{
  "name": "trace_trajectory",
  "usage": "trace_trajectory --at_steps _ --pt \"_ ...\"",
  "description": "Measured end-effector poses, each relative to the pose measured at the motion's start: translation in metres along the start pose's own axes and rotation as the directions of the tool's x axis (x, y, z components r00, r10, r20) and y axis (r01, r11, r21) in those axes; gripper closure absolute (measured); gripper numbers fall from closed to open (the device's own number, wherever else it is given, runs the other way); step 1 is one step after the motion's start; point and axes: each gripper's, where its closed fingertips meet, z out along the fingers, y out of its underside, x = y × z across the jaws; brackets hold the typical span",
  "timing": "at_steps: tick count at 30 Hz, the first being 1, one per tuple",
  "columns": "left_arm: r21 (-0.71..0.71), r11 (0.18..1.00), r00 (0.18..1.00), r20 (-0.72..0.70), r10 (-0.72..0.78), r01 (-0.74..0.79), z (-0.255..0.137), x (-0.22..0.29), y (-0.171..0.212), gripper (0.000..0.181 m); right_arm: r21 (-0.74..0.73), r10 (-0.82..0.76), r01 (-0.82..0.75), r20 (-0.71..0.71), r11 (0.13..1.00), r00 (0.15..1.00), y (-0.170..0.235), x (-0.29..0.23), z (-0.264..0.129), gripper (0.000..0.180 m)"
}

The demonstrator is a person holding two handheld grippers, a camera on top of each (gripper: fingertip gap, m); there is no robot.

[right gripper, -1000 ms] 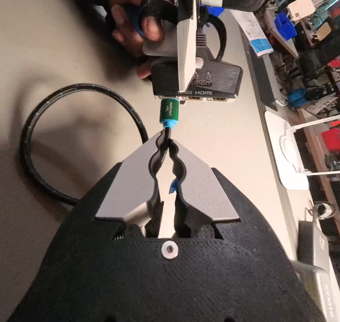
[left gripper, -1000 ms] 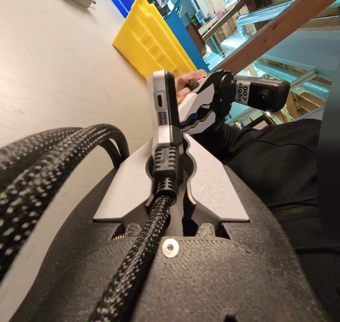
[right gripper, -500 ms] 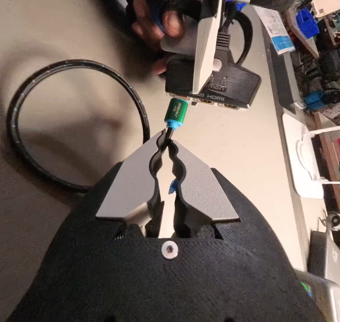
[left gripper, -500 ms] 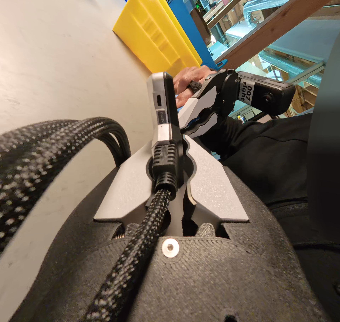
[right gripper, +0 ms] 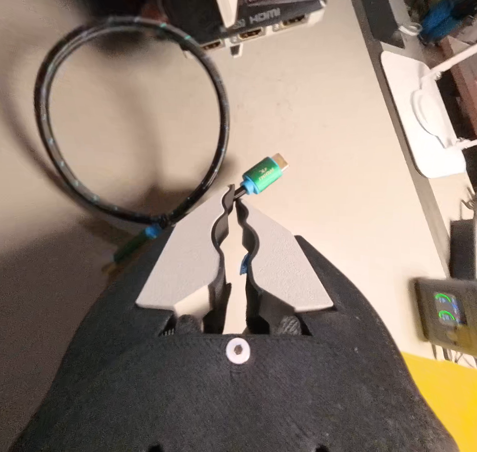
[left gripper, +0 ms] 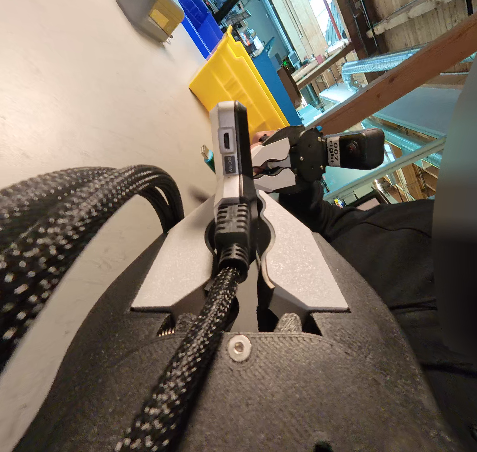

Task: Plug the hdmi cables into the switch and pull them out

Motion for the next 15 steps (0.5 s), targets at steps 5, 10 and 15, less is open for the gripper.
trace_trajectory --at_steps 5,10,15 --pt "0.074 0.997 0.999 0.04 -0.018 0.015 -0.005 -0.006 -0.01 0.159 0.002 0.188 -0.189 -0.099 0.982 0.977 0.004 0.024 -0.012 0.161" --pt "0.043 0.999 0.998 0.065 0.007 -0.01 -0.001 -0.006 -0.003 0.159 0.012 0.424 -0.424 -0.044 0.906 0.905 0.004 0.017 -0.022 0.132" --pt "0.037 0.999 0.997 0.08 0.016 -0.019 0.001 -0.007 -0.002 0.159 -0.189 0.491 -0.494 -0.067 0.849 0.869 0.037 -0.009 -0.006 0.125"
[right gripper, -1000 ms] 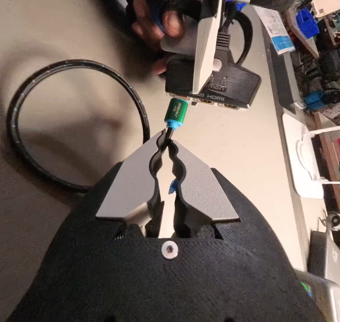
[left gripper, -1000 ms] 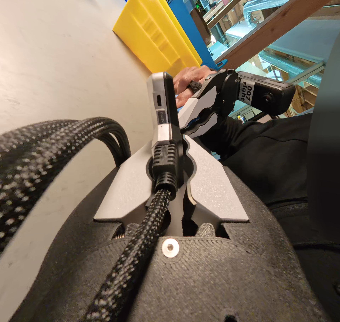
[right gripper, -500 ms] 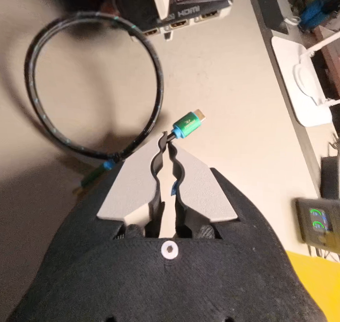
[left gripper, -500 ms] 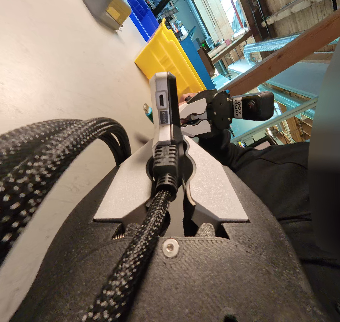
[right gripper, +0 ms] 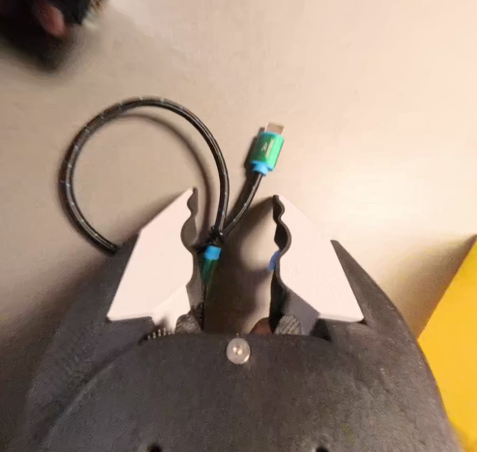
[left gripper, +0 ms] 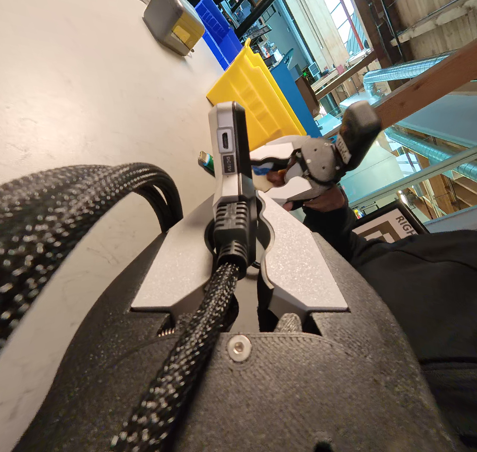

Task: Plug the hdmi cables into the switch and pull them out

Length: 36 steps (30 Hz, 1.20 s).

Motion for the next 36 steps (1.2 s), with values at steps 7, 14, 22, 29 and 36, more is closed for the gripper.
trace_trajectory --at_steps 7,14,22,29,36 --pt "0.029 0.999 1.0 0.008 -0.015 0.014 -0.003 -0.002 -0.004 0.159 -0.003 -0.062 0.062 -0.032 0.998 0.998 -0.002 -0.009 -0.009 0.173" --pt "0.037 0.999 1.0 0.02 -0.011 0.011 -0.003 -0.003 -0.005 0.159 0.239 0.007 0.079 -0.341 0.968 0.94 -0.041 0.043 -0.146 0.173" --pt "0.021 1.0 0.999 0.036 0.012 -0.012 0.0 -0.003 -0.002 0.159 0.356 0.512 -0.368 -0.629 0.859 0.585 0.122 0.187 -0.268 0.172" --pt "0.031 0.999 0.999 0.045 0.015 -0.017 0.0 -0.004 -0.003 0.159 0.173 0.503 -0.52 -0.618 0.837 0.604 0.192 0.19 -0.213 0.162" --pt "-0.022 0.997 0.997 0.042 0.069 -0.068 0.006 0.002 0.005 0.159 0.286 0.382 -0.259 -0.59 0.923 0.711 0.092 0.156 -0.247 0.149"
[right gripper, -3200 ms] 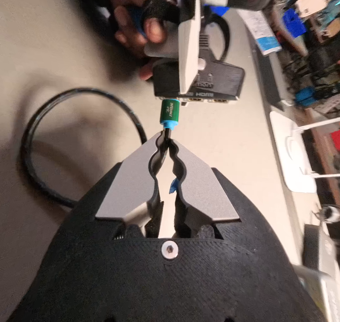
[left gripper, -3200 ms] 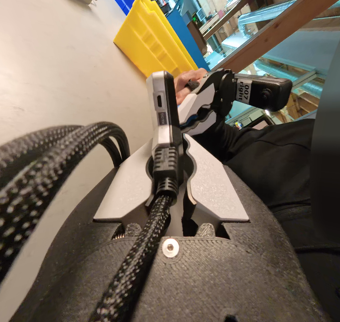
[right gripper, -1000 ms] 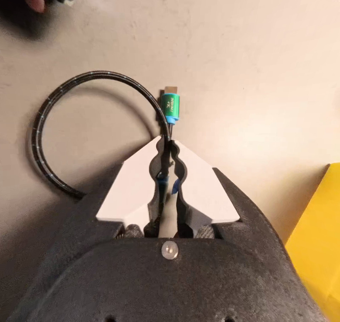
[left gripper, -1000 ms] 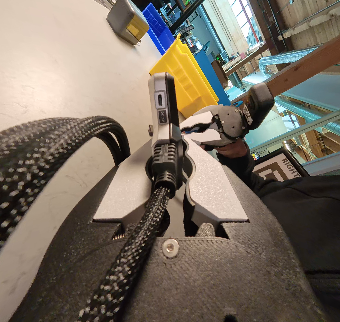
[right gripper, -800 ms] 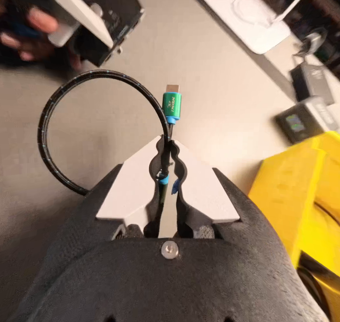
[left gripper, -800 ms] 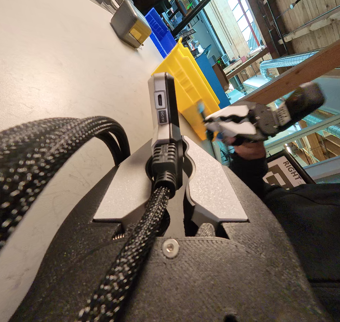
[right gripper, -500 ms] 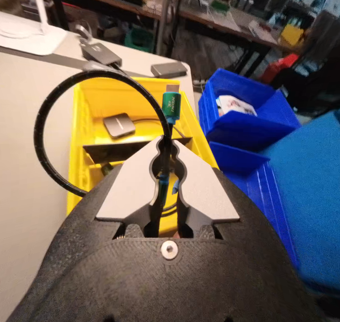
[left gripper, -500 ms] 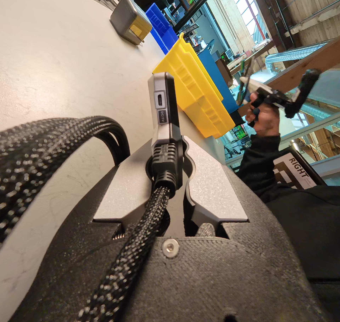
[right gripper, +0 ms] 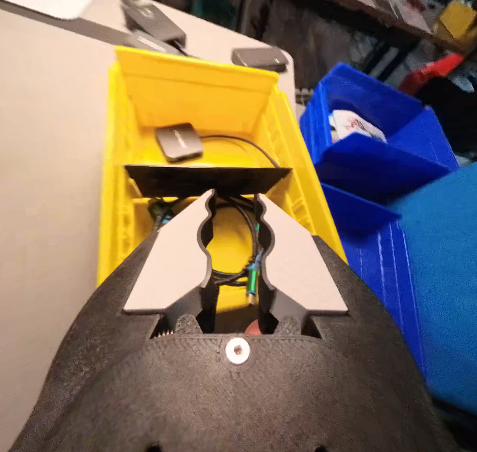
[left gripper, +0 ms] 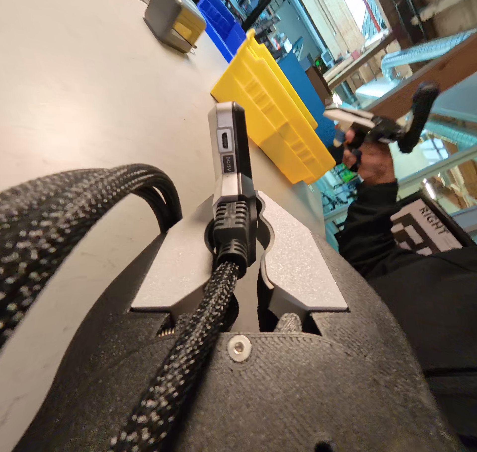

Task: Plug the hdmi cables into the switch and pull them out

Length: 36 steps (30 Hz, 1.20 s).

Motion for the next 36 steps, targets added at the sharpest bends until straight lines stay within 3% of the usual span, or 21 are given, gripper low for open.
trace_trajectory --at_steps 3,5,7,9,12,14,16,19,22,26,30,36 --pt "-0.094 0.989 0.993 -0.03 0.114 -0.117 0.008 0.013 0.015 0.16 0.168 -0.118 0.081 0.22 0.982 0.968 -0.045 -0.083 -0.016 0.149" --pt "-0.152 0.966 0.977 -0.087 0.197 -0.208 0.014 0.029 0.027 0.161 0.238 -0.184 0.091 0.402 0.967 0.897 -0.062 -0.15 -0.022 0.149" --pt "-0.182 0.942 0.954 -0.159 0.255 -0.282 0.018 0.047 0.037 0.16 0.269 -0.239 0.093 0.584 0.959 0.776 -0.067 -0.218 -0.023 0.145" --pt "-0.217 0.907 0.925 -0.21 0.318 -0.361 0.02 0.06 0.049 0.16 0.257 -0.249 0.079 0.737 0.963 0.629 -0.065 -0.276 -0.023 0.13" --pt "-0.251 0.832 0.856 -0.303 0.419 -0.496 0.019 0.078 0.068 0.159 0.218 -0.233 0.087 0.855 0.972 0.463 -0.056 -0.334 -0.019 0.119" --pt "-0.244 0.789 0.81 -0.353 0.469 -0.563 0.018 0.088 0.076 0.159 0.191 -0.224 0.127 0.914 0.973 0.339 -0.044 -0.362 -0.025 0.13" --pt "-0.253 0.768 0.794 -0.357 0.492 -0.589 0.018 0.089 0.081 0.16 0.204 -0.239 0.154 0.934 0.967 0.267 -0.039 -0.373 -0.035 0.156" --pt "-0.253 0.814 0.837 -0.333 0.434 -0.522 0.02 0.087 0.075 0.153 0.25 -0.303 0.189 0.887 0.95 0.349 -0.047 -0.361 -0.031 0.157" --pt "-0.187 0.853 0.843 -0.354 0.405 -0.488 0.019 0.1 0.064 0.116 0.289 -0.331 0.162 0.829 0.943 0.451 -0.071 -0.327 -0.034 0.159" --pt "-0.086 0.815 0.773 -0.388 0.503 -0.573 0.012 0.124 0.06 0.115 0.346 -0.36 0.146 0.708 0.927 0.608 -0.103 -0.258 -0.041 0.159" --pt "-0.112 0.803 0.778 -0.354 0.519 -0.586 0.017 0.118 0.063 0.119 0.387 -0.333 0.096 0.611 0.917 0.718 -0.135 -0.176 -0.056 0.159" --pt "-0.134 0.821 0.812 -0.307 0.497 -0.554 0.022 0.103 0.063 0.123 0.361 -0.288 0.067 0.604 0.93 0.743 -0.151 -0.066 -0.054 0.159"
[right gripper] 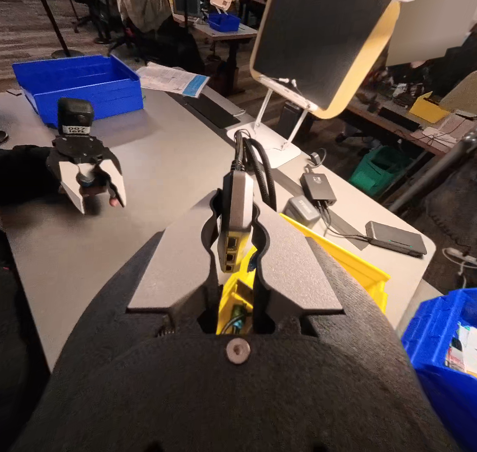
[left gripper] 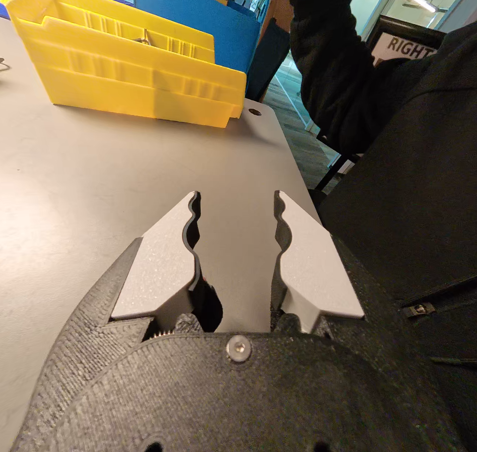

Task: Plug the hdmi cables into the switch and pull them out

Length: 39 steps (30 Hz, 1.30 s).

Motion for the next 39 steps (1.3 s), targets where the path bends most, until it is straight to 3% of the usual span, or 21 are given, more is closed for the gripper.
trace_trajectory --at_steps 8,18,22,26,30,35,39 --pt "0.028 0.999 0.999 0.012 -0.041 0.041 0.002 -0.009 0.001 0.125 -0.169 0.19 -0.175 0.079 0.97 0.979 0.067 0.093 -0.001 0.158" --pt "0.022 0.997 0.997 0.006 -0.071 0.071 0.005 -0.014 0.008 0.127 -0.406 0.445 -0.442 -0.093 0.8 0.89 0.164 0.156 0.027 0.158" --pt "0.022 0.997 0.997 0.003 -0.075 0.075 0.006 -0.014 0.008 0.128 -0.487 0.396 -0.452 -0.22 0.747 0.891 0.192 0.169 0.036 0.144" --pt "0.023 0.997 0.997 0.003 -0.073 0.073 0.005 -0.013 0.007 0.128 -0.48 0.321 -0.428 -0.291 0.766 0.901 0.194 0.181 0.036 0.127" --pt "0.027 0.997 0.997 0.012 -0.07 0.07 0.004 -0.014 0.006 0.128 -0.39 0.266 -0.407 -0.368 0.826 0.891 0.174 0.193 0.023 0.127" --pt "0.035 0.997 0.998 0.022 -0.065 0.065 0.003 -0.013 0.002 0.129 -0.493 0.132 -0.376 -0.461 0.784 0.878 0.188 0.182 -0.003 0.129" --pt "0.038 0.997 0.998 0.019 -0.061 0.06 0.004 -0.011 0.001 0.129 -0.572 0.095 -0.342 -0.416 0.745 0.904 0.208 0.156 0.006 0.144"
